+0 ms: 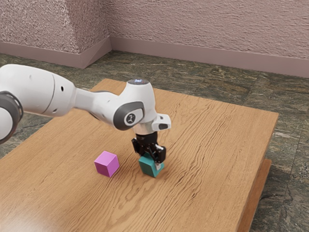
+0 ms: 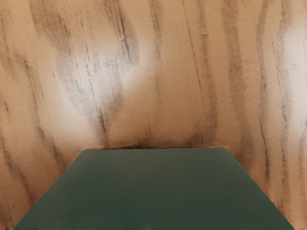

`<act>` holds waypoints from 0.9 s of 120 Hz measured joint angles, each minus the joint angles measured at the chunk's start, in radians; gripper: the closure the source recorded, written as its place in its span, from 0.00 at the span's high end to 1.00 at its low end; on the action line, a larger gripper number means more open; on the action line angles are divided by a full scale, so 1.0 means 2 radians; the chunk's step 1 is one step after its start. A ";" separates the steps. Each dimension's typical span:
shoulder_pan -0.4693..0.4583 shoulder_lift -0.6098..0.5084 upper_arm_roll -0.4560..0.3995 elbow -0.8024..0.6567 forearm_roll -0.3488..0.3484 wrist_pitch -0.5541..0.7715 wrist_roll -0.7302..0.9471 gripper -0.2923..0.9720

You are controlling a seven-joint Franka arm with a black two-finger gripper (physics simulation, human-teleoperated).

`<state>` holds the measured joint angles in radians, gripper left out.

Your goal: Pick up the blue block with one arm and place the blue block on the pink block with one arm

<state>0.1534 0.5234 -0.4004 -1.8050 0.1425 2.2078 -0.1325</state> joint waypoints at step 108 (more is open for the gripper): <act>0.124 -0.123 -0.021 -0.066 0.015 -0.136 0.079 0.53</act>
<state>0.4005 0.2782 -0.4422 -1.9372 0.1717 1.9365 0.0248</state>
